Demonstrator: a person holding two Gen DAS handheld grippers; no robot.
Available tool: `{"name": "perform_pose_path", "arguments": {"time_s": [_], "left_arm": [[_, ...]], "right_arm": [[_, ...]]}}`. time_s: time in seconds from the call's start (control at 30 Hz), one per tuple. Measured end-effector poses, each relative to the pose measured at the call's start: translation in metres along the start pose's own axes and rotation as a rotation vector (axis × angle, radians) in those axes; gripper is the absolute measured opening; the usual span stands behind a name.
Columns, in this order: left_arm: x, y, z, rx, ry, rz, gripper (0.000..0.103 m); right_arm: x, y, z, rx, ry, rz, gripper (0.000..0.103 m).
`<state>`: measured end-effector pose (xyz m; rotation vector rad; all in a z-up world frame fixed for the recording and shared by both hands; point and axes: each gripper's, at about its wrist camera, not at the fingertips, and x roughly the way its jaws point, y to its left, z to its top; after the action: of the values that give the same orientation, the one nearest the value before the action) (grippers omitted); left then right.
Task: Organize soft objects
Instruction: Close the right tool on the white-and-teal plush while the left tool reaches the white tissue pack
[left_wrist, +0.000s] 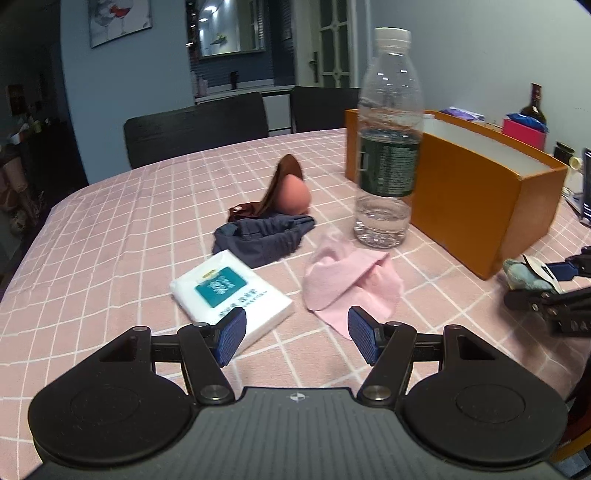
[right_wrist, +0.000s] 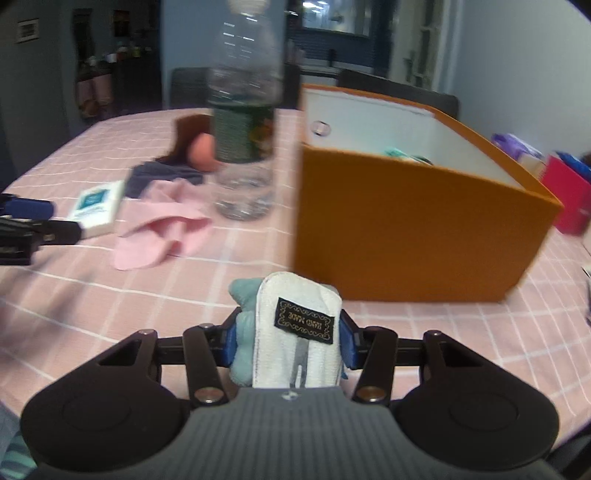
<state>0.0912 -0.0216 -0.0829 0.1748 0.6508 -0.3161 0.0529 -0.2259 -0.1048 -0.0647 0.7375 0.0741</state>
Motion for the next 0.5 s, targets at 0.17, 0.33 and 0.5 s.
{"name": "perform_pose_path", "arguments": {"time_s": [0.17,0.33,0.5], "left_arm": [[0.013,0.027,0.005,-0.145,0.053,0.03,0.081],[0.027,0.049,0.009,-0.282,0.109,0.05,0.083],[0.045,0.067,0.012,-0.427,0.168,0.053,0.083]], "right_arm": [[0.001,0.035,0.016,-0.086,-0.037,0.117,0.05],[0.008,0.063,0.034,-0.147,-0.079,0.185,0.051],[0.032,0.063,0.054,-0.105,-0.071,0.217,0.051]]}}
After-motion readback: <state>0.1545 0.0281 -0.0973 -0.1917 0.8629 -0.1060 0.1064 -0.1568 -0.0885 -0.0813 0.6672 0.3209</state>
